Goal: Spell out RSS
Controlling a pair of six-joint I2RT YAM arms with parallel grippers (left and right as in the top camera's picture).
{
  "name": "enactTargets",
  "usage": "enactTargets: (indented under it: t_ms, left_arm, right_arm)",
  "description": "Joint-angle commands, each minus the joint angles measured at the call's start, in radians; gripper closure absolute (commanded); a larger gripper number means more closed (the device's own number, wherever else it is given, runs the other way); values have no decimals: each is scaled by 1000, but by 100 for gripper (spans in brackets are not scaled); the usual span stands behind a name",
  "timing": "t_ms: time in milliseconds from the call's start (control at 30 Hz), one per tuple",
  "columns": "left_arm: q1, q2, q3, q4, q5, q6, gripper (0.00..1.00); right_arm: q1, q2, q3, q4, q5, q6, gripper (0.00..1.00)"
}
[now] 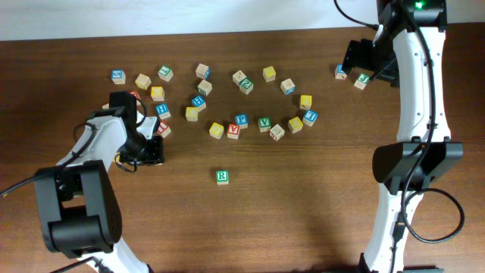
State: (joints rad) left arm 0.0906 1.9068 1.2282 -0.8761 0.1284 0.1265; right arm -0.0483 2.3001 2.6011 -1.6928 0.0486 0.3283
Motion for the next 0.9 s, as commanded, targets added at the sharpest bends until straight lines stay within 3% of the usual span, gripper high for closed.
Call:
enactTargets:
  t_ms: [0, 133, 233, 467, 633, 667, 767, 867]
  left_arm:
    - [-65, 8, 43, -23, -152, -64, 80]
    - [-240, 10, 28, -7, -575, -221, 81]
    - [-316, 12, 14, -8, -739, -324, 80]
    - [-366, 129, 11, -12, -785, -403, 81]
    - [-368, 191, 11, -28, -789, -402, 65]
    - [-378, 191, 11, -31, -768, -402, 55]
    - [-407, 191, 11, -34, -760, -402, 56]
    - [-424, 191, 11, -34, -727, -402, 73]
  right_arm:
    - [-5, -12, 0, -2, 8, -6, 2]
    - [-5, -12, 0, -2, 8, -7, 2]
    - [-5, -12, 0, -2, 8, -7, 2]
    - [-5, -12, 0, -2, 8, -7, 2]
    - [-5, -12, 0, -2, 8, -7, 2]
    - [-5, -12, 0, -2, 8, -7, 2]
    - [-5, -12, 0, -2, 8, -7, 2]
    - [-5, -12, 0, -2, 8, -7, 2]
